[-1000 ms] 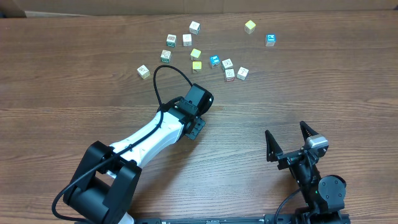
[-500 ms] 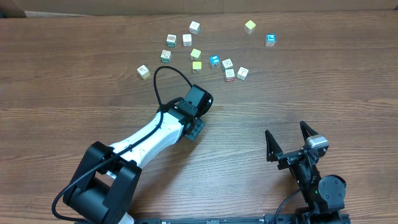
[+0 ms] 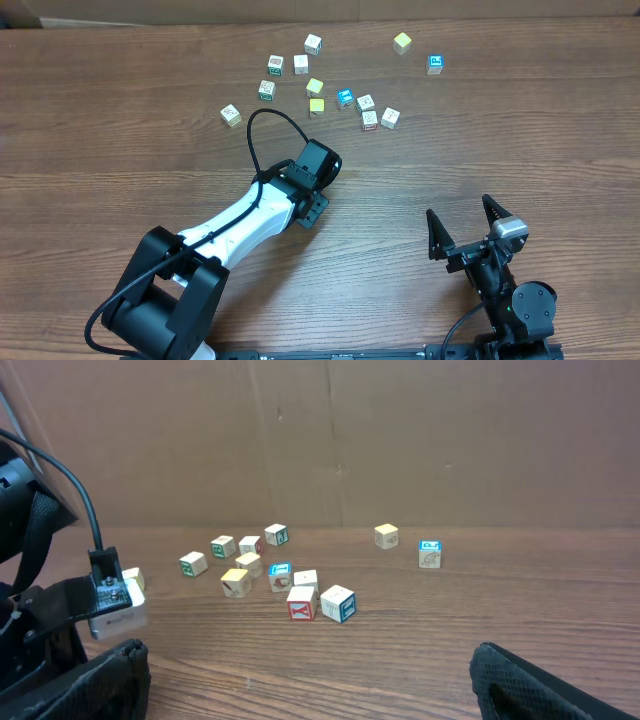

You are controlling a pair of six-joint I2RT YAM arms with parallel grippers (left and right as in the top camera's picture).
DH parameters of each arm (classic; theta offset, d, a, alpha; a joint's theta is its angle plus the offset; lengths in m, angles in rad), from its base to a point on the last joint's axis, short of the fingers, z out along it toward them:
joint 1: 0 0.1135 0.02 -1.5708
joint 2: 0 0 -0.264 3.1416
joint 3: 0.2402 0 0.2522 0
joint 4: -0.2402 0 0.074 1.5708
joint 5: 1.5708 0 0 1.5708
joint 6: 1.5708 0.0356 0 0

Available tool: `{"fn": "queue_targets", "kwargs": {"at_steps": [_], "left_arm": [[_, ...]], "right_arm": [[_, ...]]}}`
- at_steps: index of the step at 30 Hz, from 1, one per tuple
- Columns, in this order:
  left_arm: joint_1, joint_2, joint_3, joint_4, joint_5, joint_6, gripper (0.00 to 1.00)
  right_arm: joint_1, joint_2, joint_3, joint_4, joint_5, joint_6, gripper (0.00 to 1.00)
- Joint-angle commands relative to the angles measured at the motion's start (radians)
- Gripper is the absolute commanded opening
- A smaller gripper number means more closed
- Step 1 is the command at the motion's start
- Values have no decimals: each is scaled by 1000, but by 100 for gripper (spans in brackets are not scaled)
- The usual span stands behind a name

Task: Form a circle
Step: 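Lower the green 7 block beside the cream Y block with the left gripper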

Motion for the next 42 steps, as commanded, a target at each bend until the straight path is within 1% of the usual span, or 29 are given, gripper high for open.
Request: {"fn": "queue_targets", "kwargs": {"at_steps": [1,3,4,20,25,35,37,40,42], "left_arm": [[6,3,-6,7,5,13,33],[6,3,-6,8,5,19,29],[6,3,-6,7,5,23,28],[6,3,-6,-8,2,112,27],[6,4,-6,-10,1,121,26],[6,4,-6,-13,-19,124,27],[6,3,-6,-13,-19,124,29],[6,4,-6,-13,-18,124,38],[6,3,-6,-12,-18,123,40]], "right_arm": [[-5,-8,-10,4,2,-5,100],[-5,-8,-10,5,2,-5,100],[-5,-8,-10,4,2,-5,100],[-5,-8,-10,4,2,-5,100],[-5,-8,-10,4,2,-5,100],[-5,-8,-10,4,2,-5,100],[-5,-8,-10,5,2,-5,100],[-5,-8,-10,4,2,-5,100],[-5,-8,-10,4,2,-5,100]]}}
